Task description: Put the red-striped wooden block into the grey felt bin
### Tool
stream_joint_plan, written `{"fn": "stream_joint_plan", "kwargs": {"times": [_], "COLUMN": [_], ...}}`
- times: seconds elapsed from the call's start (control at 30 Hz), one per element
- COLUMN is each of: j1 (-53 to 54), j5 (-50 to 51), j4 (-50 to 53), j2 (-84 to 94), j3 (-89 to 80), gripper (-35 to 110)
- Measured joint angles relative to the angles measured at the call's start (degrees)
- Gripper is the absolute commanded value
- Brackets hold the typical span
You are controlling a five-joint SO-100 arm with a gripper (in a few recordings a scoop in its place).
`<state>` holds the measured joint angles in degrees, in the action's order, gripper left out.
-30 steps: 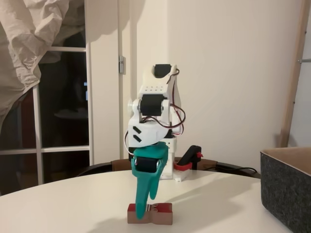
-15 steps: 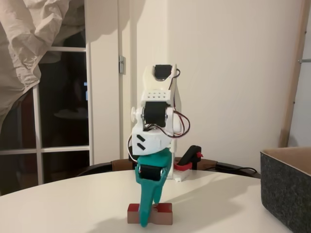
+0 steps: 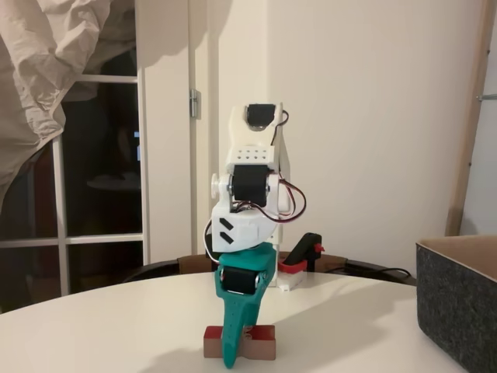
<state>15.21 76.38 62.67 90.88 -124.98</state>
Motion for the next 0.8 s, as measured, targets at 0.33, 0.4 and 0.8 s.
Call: {"fn": "stream_joint_plan", "kwargs": {"times": [0.33,0.4,0.8], "j1": [0.0,0.0,0.4], "j5": [-1.5,-1.1,-2.2], "j4": [-1.2,-1.5,-2.5], "j2": [-0.1,-0.1,-0.1], "j3": [0.4,0.6,0.6], "gripper": [14,12,2]}}
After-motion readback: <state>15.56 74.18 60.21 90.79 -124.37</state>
